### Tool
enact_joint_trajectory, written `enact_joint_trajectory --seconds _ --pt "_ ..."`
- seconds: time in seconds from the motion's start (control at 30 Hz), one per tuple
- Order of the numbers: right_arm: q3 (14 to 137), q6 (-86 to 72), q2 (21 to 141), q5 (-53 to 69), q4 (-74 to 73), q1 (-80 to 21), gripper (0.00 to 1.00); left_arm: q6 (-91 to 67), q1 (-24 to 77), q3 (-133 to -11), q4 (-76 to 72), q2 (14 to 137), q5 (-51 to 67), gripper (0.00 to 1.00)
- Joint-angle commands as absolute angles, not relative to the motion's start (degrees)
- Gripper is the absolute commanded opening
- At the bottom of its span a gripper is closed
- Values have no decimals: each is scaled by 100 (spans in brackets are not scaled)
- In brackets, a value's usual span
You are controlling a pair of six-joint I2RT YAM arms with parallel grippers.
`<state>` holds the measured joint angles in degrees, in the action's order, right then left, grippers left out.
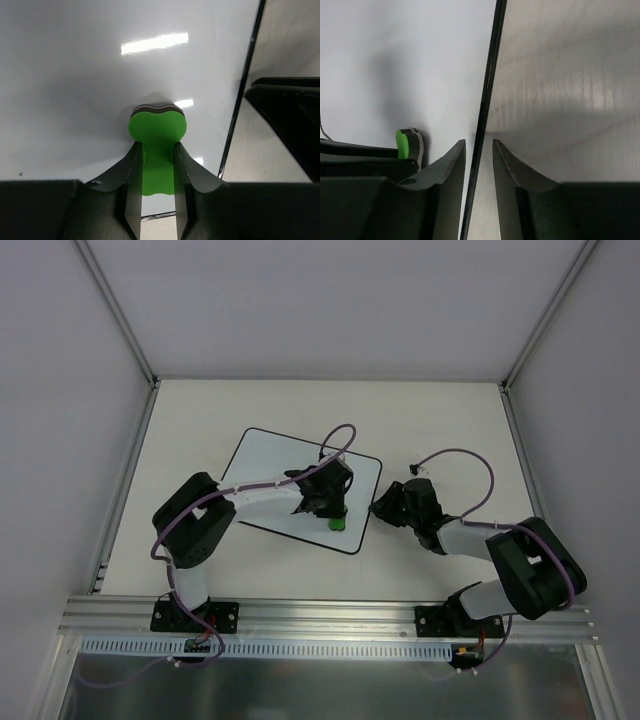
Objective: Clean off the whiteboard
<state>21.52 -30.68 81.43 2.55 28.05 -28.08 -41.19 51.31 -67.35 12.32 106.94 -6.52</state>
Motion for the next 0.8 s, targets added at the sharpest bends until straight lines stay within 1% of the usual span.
enact_joint_trajectory --seconds 0.0,0.13,0.33,0.43,0.57,0.77 --pt "1758 -2900 8464 88 1239 -2865 34 -4079 4670 -6118 2364 10583 -957 0" --pt "1767 -2883 8508 79 1230 -2865 34 -3841 4000 -5643 2426 10170 -1195 0" --pt "1819 -2865 8604 114 1248 -2865 33 -3437 3850 -5502 2443 9309 -1634 0" --pt "1828 -2865 8596 141 1257 -2874 34 -3297 3745 -5493 2478 9211 -1819 0" --pt "1802 -2856 8552 149 1274 -2874 36 -3217 3245 -5388 2496 9290 -1828 0" --pt "1767 -2856 8552 281 1468 -2953 38 -3111 3015 -5361 2479 9299 -2100 0"
